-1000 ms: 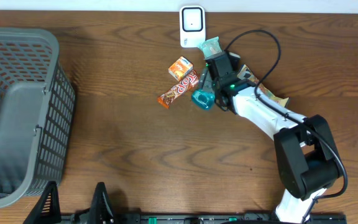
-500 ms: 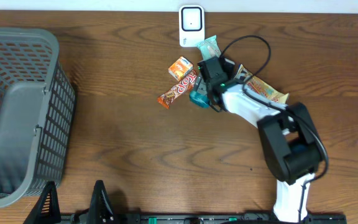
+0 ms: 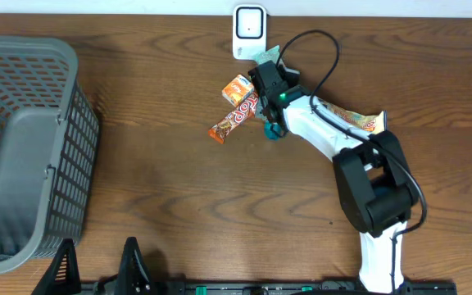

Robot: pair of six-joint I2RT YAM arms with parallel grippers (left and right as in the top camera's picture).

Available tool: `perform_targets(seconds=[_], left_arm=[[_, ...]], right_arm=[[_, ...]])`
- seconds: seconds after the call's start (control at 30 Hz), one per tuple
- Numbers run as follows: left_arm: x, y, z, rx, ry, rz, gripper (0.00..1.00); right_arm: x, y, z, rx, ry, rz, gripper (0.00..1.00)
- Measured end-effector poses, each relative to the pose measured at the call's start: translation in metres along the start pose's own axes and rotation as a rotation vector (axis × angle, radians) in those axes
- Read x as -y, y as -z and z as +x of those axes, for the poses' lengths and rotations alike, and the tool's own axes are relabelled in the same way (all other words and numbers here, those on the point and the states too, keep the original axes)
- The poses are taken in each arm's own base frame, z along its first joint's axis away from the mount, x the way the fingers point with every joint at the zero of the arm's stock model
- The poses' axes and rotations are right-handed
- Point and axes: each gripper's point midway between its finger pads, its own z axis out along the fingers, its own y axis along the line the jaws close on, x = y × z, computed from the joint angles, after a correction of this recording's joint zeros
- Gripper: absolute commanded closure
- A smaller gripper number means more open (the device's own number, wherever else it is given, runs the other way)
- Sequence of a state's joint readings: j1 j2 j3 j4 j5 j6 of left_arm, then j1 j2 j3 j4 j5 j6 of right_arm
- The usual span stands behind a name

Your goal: Scan the item barcode

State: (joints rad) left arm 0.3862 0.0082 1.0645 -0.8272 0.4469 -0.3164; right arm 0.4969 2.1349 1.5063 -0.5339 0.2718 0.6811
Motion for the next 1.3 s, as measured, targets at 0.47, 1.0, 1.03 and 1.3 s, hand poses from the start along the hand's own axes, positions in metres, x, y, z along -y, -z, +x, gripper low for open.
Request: perform_targets(seconds=[0.47,1.0,1.03,1.3], left_arm=[[0.000,0.000,0.000,0.000,0.001,0.000,0.02],[-0.003,-0.001,0.000,0.008,-0.003,-0.036,0.02],[-0.003,-0.001,0.000,0.008,-0.003,-0.036,0.02],[-0.003,-0.001,0.000,0.008,-0.003,-0.036,0.02]], right_arm=[[-0.010,0.001,0.005,-0.038,0.124,-0.064,0.82],[-0.015,0.016,0.063,-0.347,-0.357,-0.070,0.01],[-0.018,0.017,0.065,-0.366,-0.388,-0.083,0.01],[-0.039,0.029,0.080,-0.512,-0.592,-0.135,0.01]])
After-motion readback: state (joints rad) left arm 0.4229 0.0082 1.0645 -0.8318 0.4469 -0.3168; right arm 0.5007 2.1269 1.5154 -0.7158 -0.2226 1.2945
